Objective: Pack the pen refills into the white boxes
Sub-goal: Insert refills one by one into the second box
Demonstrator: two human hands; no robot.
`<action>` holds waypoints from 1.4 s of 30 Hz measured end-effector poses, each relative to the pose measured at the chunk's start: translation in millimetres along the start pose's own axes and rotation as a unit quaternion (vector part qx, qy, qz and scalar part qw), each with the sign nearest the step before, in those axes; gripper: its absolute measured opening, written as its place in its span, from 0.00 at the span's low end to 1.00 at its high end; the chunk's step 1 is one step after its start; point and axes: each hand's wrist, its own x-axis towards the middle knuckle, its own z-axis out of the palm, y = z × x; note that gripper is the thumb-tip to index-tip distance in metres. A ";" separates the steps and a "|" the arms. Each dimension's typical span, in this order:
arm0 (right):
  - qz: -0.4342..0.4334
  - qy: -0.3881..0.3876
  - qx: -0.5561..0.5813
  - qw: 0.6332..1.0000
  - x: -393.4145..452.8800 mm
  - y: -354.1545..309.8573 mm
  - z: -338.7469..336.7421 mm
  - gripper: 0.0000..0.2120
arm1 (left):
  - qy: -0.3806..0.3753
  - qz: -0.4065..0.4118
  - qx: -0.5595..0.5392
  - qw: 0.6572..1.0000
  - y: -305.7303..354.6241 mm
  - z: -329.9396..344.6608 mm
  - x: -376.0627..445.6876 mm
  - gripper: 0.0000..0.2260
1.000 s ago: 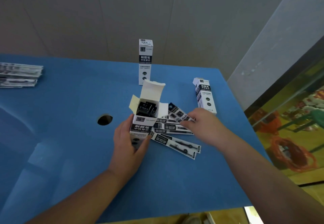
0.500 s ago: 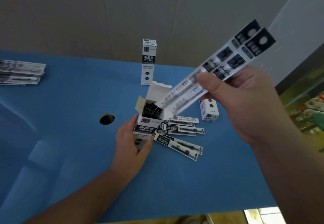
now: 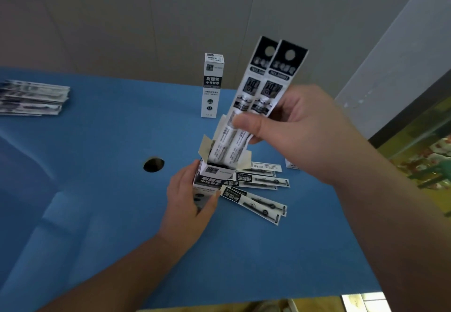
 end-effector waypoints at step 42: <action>0.049 -0.094 -0.055 0.993 7.5 14.2 12.7 0.06 | -0.008 -0.002 -0.013 1.000 -8.1 1.9 2.4 0.24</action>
